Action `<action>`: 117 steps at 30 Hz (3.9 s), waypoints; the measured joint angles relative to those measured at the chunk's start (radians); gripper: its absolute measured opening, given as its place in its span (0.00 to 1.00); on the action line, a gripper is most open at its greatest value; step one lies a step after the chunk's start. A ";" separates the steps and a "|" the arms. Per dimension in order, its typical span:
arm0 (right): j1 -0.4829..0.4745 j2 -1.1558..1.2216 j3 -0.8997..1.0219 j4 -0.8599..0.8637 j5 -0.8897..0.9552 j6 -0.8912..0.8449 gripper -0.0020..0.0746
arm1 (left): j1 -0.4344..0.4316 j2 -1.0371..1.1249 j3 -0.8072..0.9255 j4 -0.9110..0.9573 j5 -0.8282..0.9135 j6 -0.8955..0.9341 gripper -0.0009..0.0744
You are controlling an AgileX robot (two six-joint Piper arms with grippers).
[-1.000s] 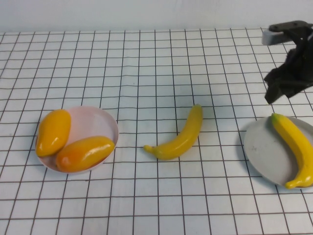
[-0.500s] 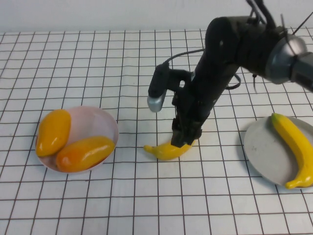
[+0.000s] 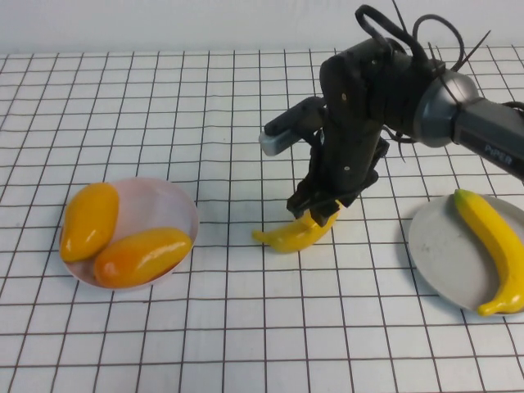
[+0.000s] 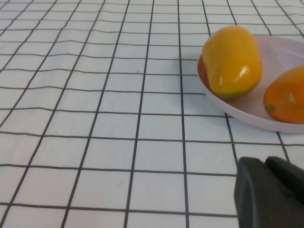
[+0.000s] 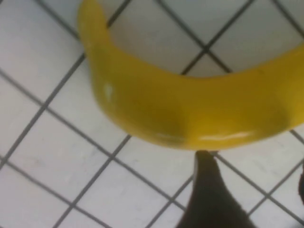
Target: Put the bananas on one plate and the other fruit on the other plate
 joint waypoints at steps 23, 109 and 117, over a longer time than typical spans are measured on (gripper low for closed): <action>-0.183 0.098 -0.058 0.348 -0.136 0.398 0.50 | 0.000 0.000 0.000 0.000 0.000 0.000 0.01; -0.362 -1.693 1.168 0.373 -0.631 -0.248 0.01 | 0.000 0.000 0.000 0.000 0.002 0.000 0.01; -0.364 -1.977 1.355 0.206 -0.664 -0.085 0.01 | 0.000 0.000 0.000 0.000 0.002 0.000 0.01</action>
